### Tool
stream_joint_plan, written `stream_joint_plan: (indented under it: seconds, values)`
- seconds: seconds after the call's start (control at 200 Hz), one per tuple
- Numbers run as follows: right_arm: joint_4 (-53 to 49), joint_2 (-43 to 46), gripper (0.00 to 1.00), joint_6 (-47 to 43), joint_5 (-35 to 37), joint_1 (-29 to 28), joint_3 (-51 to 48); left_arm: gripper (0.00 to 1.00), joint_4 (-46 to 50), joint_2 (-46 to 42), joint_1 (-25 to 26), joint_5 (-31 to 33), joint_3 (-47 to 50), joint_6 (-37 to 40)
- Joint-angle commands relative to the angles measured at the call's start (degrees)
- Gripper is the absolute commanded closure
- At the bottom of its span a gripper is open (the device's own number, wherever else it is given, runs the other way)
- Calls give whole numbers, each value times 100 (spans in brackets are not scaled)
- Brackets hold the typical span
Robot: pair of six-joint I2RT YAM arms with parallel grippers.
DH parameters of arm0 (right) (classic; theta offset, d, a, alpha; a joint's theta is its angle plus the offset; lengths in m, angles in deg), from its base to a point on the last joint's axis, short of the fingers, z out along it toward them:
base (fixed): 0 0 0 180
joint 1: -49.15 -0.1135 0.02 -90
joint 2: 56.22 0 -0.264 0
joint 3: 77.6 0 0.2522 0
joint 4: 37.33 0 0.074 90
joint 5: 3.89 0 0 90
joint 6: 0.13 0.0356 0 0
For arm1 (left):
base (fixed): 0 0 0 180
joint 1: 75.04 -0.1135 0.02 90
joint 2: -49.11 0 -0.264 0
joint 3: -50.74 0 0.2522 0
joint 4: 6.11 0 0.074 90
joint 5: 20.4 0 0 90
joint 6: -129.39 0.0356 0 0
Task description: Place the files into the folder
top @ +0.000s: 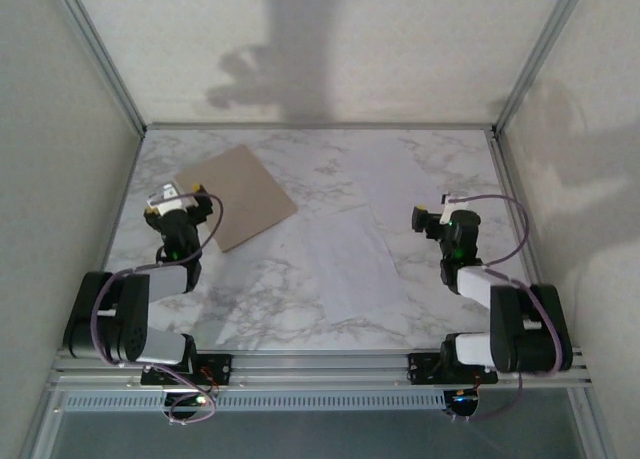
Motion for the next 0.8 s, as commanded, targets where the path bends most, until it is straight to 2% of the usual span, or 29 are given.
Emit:
stream_joint_plan:
  seconds: [0.0,0.1,0.16,0.28,0.371,0.491,0.681,0.796]
  values:
    - [-1305,497,1,232,-33,-14,530,1,1663,-427,195,712,-503,-501]
    - [-2304,698,1,1159,-68,-14,1156,0,3016,-397,356,766,-1359,-1154]
    - [-2500,779,1,1544,-559,-13,1400,0,3875,-167,342,698,-1915,-1766]
    - [-3052,640,1,2368,-1665,-18,2131,0,4956,570,12,-80,-2744,-2444]
    - [-3872,221,1,2840,-2296,-101,2956,0,5253,897,-120,-399,-3045,-2574]
    - [-4736,-642,1,2991,-2684,-419,3965,0,5774,1310,-209,-827,-3555,-2722]
    - [-4616,-1507,1,3081,-2636,-1067,4568,0,6005,1861,-361,-1361,-3961,-2643]
    - [-4712,-2039,1,3171,-2735,-1390,5040,1,5884,2110,-660,-1516,-4041,-2430]
